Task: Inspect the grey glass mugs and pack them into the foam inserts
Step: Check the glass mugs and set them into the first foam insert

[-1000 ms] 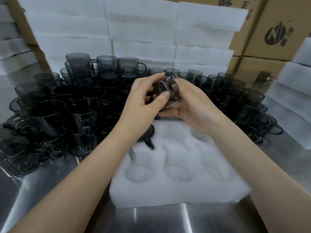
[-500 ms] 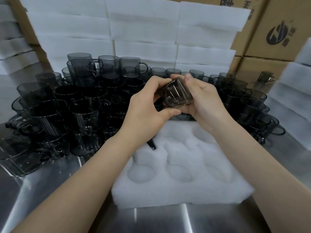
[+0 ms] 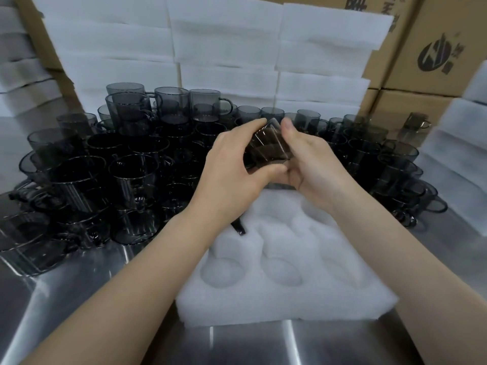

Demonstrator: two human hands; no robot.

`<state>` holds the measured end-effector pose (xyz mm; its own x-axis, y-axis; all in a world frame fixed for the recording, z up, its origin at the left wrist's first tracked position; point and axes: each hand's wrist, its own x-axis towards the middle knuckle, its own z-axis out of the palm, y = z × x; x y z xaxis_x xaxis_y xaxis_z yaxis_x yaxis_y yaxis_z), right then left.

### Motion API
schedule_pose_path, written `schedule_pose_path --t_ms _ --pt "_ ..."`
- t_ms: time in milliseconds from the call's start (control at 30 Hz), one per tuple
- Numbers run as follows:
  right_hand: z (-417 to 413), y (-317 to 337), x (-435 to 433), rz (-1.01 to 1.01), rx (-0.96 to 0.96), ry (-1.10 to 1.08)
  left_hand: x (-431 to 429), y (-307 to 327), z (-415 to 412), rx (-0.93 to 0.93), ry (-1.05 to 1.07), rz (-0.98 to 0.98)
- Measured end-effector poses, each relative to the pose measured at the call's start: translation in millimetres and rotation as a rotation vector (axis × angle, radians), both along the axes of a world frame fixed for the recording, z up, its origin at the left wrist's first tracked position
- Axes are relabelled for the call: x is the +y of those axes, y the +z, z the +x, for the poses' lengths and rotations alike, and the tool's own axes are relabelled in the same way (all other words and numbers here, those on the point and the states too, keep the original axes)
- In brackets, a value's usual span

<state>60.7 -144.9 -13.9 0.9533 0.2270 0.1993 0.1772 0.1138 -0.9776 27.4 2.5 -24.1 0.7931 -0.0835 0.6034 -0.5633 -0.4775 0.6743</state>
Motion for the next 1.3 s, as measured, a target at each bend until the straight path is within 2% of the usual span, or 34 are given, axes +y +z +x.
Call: schedule_pose_path --t_ms 300,467,567,833,1033,1133,1200,1300 --pt "4 3 -6 0.089 0.051 -0.048 2 -4 -3 -0.063 -0.198 -0.041" --pt "5 2 -7 0.236 0.259 0.314 2 -1 -5 -0.042 -0.265 -0.105" --pt "5 2 -10 0.226 0.284 0.405 1 -1 -6 -0.037 -0.237 -0.050" --pt "6 0 -7 0.095 0.126 0.150 1 -2 0 -0.015 -0.144 0.039" --pt "7 1 -6 0.196 0.150 0.105 0 -3 -3 -0.060 -0.242 0.042" --pt "5 2 -4 0.153 0.150 0.116 0 -1 -4 -0.071 -0.232 -0.033" --pt "3 4 -3 0.110 0.117 0.117 1 0 -4 -0.076 -0.223 -0.166" --pt "-3 5 -4 -0.002 -0.136 0.123 5 2 0 0.010 -0.206 -0.447"
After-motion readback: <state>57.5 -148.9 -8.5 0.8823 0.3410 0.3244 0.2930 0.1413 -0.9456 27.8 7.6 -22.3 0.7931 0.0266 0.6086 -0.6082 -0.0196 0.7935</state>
